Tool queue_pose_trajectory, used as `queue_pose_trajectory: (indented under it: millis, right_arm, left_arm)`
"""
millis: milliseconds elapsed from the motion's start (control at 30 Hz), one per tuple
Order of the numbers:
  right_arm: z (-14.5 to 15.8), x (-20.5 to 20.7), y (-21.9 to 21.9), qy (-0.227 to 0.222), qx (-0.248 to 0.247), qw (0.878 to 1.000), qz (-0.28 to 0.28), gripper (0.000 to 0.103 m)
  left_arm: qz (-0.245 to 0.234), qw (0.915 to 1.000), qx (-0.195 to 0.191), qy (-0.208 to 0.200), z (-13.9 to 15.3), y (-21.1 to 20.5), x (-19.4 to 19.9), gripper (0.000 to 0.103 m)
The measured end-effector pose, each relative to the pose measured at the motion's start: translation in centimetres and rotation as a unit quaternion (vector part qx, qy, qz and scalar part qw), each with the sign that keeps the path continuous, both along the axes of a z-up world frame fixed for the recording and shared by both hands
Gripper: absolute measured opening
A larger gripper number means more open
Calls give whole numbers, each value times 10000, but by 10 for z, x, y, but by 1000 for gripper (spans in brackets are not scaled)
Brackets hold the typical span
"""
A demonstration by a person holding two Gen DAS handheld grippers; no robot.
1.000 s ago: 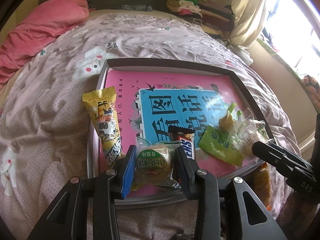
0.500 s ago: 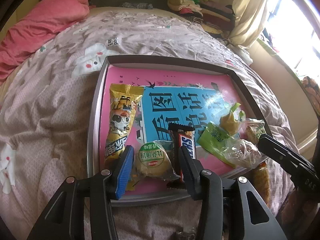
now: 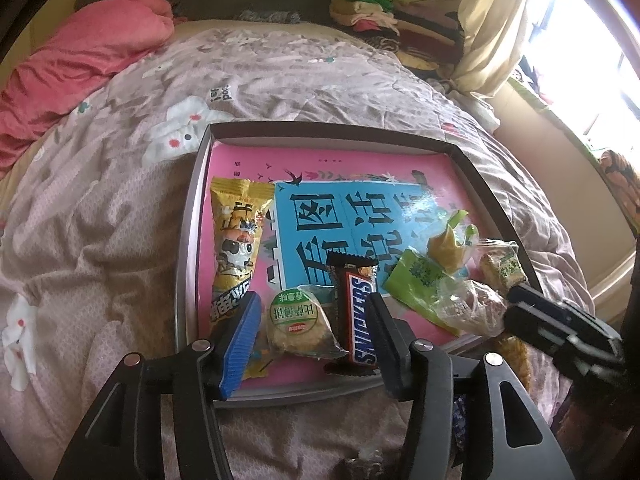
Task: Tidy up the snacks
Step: 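Lower the bun into the tray with left tool while right lowers the red-candy bag beside it, then open both tools and withdraw them from the tray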
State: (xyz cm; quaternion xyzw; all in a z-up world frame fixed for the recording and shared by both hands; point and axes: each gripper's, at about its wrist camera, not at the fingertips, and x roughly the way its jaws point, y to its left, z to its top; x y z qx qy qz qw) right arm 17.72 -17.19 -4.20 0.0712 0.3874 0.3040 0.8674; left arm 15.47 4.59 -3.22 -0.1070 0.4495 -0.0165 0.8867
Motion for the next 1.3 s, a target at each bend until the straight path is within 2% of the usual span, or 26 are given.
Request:
queue_pose_trajectory:
  millis: [167, 400, 533, 1000, 1167, 1300]
  right_arm:
    - [-4, 0, 9, -98, -398, 9992, -5, 40]
    - [-8, 5, 8, -107, -578, 9982, -154, 40]
    - [-9, 7, 9, -167, -669, 9974, -192, 44]
    - [-15, 13, 15, -227, -927, 9952, -197, 47]
    - [-13, 13, 15, -241, -837, 9959, -223, 48]
    - [-7, 12, 8, -226, -550, 9979, -275, 52]
  left_arm:
    - [-18, 10000, 10, -53, 5, -1, -3, 61]
    - [-38, 10000, -58, -65, 8, -1, -4, 71]
    - [-79, 9999, -73, -25, 8, -2, -5, 75]
    - [-252, 9996, 45, -75, 18, -11, -15, 77]
    - [-286, 9995, 68, -139, 23, -12, -19, 78]
    - [-253, 9995, 60, -184, 27, -10, -22, 80]
